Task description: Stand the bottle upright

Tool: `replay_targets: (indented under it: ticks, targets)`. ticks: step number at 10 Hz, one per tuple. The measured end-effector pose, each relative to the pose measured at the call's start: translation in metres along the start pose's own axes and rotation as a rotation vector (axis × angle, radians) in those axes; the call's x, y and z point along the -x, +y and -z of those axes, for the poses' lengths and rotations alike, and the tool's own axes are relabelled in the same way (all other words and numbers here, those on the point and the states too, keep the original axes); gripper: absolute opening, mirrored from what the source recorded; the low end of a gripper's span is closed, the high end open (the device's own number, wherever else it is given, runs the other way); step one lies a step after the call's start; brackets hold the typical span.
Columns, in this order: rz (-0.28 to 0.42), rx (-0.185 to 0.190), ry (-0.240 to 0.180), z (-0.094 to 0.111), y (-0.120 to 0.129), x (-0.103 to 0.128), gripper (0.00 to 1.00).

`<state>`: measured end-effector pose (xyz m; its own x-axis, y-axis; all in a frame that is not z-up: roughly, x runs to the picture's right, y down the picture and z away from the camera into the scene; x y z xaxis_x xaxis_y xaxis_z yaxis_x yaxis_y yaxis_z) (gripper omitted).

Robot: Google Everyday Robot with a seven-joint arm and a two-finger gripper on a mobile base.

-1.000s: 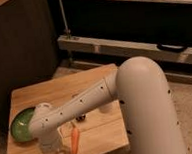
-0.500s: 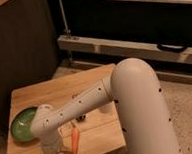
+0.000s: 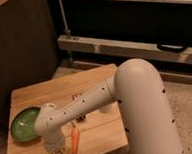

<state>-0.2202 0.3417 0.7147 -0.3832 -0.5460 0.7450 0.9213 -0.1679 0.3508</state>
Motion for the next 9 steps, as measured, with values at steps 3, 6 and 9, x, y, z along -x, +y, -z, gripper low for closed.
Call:
replay_targets:
  ticks: [3,6,9]
  targets:
    - [0.006,0.003,-0.011,0.003,0.008,-0.003,0.42]
    - [0.028,-0.004,-0.012,0.035,0.024,-0.006,0.42]
    - [0.068,0.028,-0.005,0.101,0.040,-0.001,0.42]
